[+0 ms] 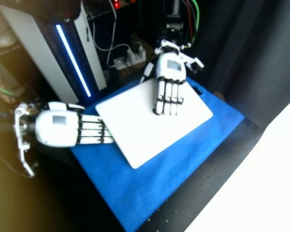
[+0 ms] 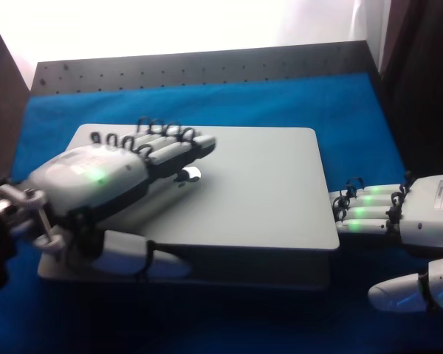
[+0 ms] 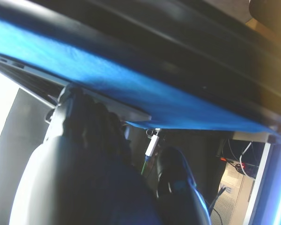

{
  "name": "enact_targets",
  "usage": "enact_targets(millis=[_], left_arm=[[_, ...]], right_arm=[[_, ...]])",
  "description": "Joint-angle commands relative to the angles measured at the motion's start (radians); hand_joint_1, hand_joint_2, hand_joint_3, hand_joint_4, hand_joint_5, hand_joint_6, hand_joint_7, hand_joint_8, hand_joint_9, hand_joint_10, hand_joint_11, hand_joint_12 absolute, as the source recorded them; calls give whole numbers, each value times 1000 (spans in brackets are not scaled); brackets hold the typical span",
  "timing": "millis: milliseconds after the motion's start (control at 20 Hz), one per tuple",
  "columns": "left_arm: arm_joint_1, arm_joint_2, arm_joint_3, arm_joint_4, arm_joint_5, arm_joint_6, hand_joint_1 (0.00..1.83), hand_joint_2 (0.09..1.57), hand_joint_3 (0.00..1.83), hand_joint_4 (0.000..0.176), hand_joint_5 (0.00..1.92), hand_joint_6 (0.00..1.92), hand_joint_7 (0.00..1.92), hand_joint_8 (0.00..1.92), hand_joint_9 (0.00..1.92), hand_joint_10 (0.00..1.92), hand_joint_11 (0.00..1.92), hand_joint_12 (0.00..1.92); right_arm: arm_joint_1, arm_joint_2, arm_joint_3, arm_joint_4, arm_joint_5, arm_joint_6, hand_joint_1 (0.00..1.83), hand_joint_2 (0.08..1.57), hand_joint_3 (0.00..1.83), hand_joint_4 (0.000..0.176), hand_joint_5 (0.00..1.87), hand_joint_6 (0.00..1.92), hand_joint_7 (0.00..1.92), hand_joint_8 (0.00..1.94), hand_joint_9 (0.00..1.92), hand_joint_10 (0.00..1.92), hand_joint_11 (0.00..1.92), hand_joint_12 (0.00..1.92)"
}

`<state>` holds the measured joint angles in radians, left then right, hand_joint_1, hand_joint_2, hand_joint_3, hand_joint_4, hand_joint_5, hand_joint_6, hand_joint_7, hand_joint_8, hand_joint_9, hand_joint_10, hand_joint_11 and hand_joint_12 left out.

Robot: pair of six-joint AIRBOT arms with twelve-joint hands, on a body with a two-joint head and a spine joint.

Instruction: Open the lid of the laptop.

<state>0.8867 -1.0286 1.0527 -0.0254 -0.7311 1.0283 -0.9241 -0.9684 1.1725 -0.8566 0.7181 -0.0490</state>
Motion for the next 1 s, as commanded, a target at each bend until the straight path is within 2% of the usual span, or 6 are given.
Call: enact_targets(millis=[0,250,300,450,800,950], left_arm=[[-30,-10,17,-34,-117,8,886,1033,0,0,0,0,0,0,0,0,0,0],[-139,-86,94,-109,-65,77,865,1020,0,33,0,0,0,0,0,0,0,0],[-169,-108,117,-137,-47,106,894,995,0,78,0,0,0,0,0,0,0,0],[-225,-146,163,-167,-18,109,834,1013,2,117,0,0,0,0,0,0,0,0],[-211,-160,160,-221,-63,109,858,1008,0,125,0,0,0,0,0,0,0,0],[-201,-159,151,-223,-71,109,864,1007,0,95,0,0,0,0,0,0,0,0]], right_arm=[[3,-12,-3,25,74,6,0,1373,0,0,0,0,0,0,0,0,0,0],[3,-13,-1,21,74,6,0,1380,0,0,0,0,0,0,0,0,0,0],[3,-15,-1,20,74,6,0,1374,0,0,0,0,0,0,0,0,0,0],[3,-19,2,15,74,6,0,1365,0,0,0,0,0,0,0,0,0,0],[4,-21,3,16,74,6,0,1368,0,0,0,0,0,0,0,0,0,0],[4,-20,9,16,75,6,0,1364,0,0,0,0,0,0,0,0,0,0]])
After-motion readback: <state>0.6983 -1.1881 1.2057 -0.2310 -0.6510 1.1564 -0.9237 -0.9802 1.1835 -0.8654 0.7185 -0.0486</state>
